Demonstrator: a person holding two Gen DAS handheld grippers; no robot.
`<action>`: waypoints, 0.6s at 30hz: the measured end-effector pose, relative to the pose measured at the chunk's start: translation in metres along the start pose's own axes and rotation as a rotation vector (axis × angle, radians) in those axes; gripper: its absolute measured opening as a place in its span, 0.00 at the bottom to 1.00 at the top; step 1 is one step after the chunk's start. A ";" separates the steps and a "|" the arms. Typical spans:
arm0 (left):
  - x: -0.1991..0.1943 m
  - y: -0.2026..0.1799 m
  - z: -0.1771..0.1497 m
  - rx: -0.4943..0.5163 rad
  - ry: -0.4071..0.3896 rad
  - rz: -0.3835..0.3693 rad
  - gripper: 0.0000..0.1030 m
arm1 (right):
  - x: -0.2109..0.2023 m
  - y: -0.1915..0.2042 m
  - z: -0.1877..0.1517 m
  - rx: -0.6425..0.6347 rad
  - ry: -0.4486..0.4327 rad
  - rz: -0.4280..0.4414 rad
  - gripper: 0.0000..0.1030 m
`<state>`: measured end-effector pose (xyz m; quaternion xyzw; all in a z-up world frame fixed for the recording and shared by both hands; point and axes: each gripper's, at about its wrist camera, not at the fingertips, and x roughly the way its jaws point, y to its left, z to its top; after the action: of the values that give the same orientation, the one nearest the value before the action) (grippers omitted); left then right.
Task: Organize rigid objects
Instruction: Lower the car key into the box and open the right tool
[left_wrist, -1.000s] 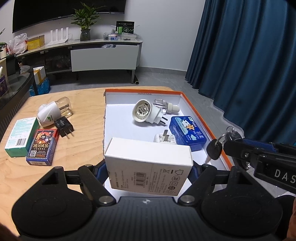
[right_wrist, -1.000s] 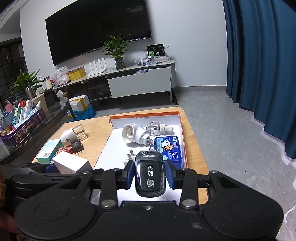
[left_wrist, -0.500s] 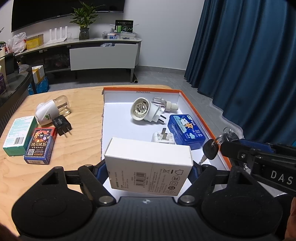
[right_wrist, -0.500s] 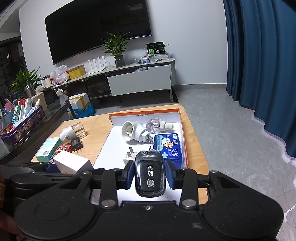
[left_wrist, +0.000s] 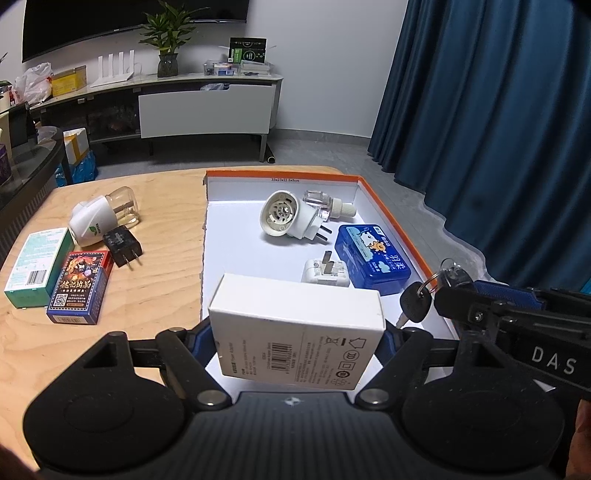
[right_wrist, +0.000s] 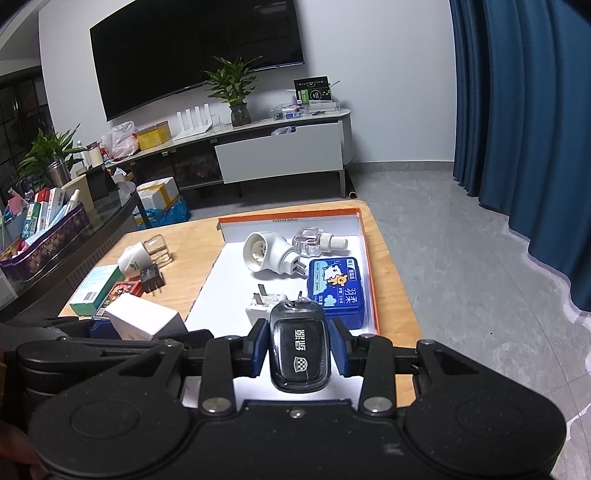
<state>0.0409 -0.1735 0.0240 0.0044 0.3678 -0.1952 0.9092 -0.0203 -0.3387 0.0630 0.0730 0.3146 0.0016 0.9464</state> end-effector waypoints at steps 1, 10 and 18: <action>0.000 0.000 0.000 -0.001 0.001 -0.001 0.79 | 0.000 0.000 0.001 -0.001 0.001 0.000 0.43; 0.002 0.002 0.001 -0.003 0.008 -0.004 0.79 | 0.002 -0.001 0.002 -0.004 0.008 -0.004 0.43; 0.005 0.000 0.001 0.001 0.019 -0.017 0.79 | 0.005 -0.004 0.004 0.001 0.020 -0.020 0.43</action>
<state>0.0450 -0.1753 0.0211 0.0035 0.3762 -0.2030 0.9040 -0.0142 -0.3427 0.0630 0.0705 0.3250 -0.0072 0.9431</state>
